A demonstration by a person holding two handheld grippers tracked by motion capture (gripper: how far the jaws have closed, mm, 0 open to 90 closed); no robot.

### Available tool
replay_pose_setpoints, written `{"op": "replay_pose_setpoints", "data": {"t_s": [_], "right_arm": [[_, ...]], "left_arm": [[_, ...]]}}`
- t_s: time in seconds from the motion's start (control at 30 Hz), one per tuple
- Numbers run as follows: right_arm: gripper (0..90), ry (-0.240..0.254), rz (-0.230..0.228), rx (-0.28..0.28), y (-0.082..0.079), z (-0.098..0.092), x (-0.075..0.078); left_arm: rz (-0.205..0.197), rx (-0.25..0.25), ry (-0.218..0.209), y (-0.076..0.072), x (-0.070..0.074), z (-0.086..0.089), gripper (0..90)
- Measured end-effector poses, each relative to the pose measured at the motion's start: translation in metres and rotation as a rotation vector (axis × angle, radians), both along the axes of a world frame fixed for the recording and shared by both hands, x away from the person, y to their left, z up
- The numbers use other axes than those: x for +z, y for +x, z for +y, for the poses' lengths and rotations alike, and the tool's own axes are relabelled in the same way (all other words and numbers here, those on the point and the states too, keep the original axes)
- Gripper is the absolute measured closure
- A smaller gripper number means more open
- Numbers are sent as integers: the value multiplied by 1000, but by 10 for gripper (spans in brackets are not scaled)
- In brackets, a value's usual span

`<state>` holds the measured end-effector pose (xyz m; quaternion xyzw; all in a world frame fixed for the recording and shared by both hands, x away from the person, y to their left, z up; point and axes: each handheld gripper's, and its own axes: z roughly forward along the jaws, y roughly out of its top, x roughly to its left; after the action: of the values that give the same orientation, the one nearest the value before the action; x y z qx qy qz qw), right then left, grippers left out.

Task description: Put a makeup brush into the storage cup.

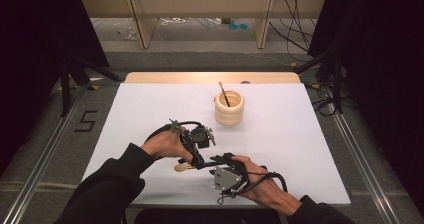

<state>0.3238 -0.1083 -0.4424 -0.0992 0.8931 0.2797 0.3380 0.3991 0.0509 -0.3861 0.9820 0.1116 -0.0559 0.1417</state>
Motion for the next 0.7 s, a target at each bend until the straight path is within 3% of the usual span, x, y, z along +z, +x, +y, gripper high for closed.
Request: {"op": "replay_pose_setpoints", "data": {"t_s": [0.2, 0.3, 0.33, 0.37, 0.43, 0.47, 0.57, 0.6, 0.63, 0.7], "right_arm": [[650, -5, 8, -20, -1, 1, -1], [671, -15, -24, 2, 2, 2, 1], [674, -22, -19, 16, 2, 2, 1], [681, -18, 11, -8, 1, 2, -1], [691, -26, -15, 18, 3, 3, 0], [701, -20, 12, -9, 0, 2, -1], [728, -18, 8, -12, 0, 3, -1], [740, -27, -12, 11, 2, 3, 0], [751, -27, 19, -12, 0, 3, -1], [776, -38, 12, -10, 0, 3, -2]], "left_arm": [[-1, 1, 5, 0, 0, -1, 776], [4, -4, 8, -1, 0, -3, 777], [5, -12, 13, -1, 0, -3, 777], [7, -12, 11, -1, 0, -4, 776], [10, -13, 15, -2, 0, -5, 776], [8, -12, 14, -2, 0, -5, 776], [6, -20, 17, -1, 0, -6, 777], [6, -20, 19, -1, 0, -6, 776], [8, -19, 22, -1, 0, -7, 776], [12, -24, 28, 0, -1, -7, 776]]}}
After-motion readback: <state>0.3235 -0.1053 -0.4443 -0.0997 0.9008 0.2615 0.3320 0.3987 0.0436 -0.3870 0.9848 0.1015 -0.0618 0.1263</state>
